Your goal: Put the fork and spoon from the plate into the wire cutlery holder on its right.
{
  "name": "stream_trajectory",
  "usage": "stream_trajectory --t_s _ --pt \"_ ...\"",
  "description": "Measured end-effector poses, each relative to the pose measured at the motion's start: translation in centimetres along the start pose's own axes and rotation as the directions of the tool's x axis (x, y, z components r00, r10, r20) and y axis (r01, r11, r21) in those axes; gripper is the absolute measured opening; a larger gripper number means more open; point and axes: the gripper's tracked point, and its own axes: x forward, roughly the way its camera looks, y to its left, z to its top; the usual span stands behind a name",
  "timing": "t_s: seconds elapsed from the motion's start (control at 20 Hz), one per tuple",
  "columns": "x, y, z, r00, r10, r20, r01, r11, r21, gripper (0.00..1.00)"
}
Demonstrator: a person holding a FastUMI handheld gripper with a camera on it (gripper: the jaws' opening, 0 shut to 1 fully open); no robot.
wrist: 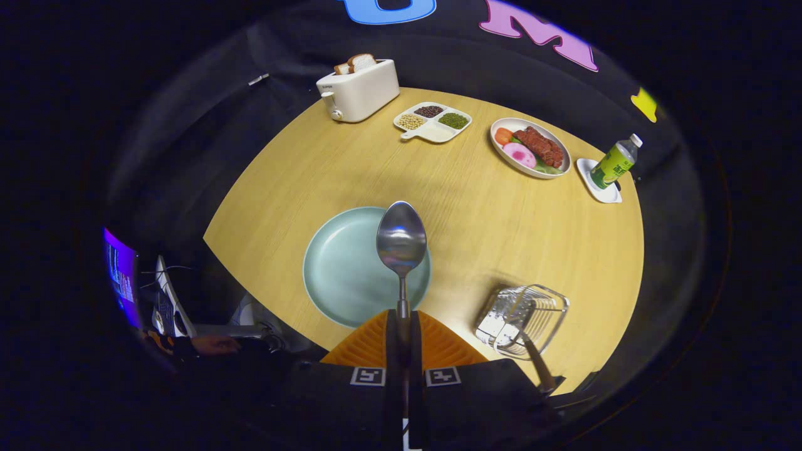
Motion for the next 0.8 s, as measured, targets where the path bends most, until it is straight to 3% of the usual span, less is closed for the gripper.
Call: stream_trajectory --t_s 0.4,0.55,0.8 --pt "-4.6 -10.5 -4.8 0.97 -0.083 -0.23 0.074 0.996 -0.047 0.08" --pt "-4.5 -13.4 -6.6 0.926 -0.112 -0.36 0.087 0.993 -0.085 0.08" --pt "-3.4 -14.7 -8.1 0.819 -0.142 -0.556 0.057 0.984 -0.167 0.08"
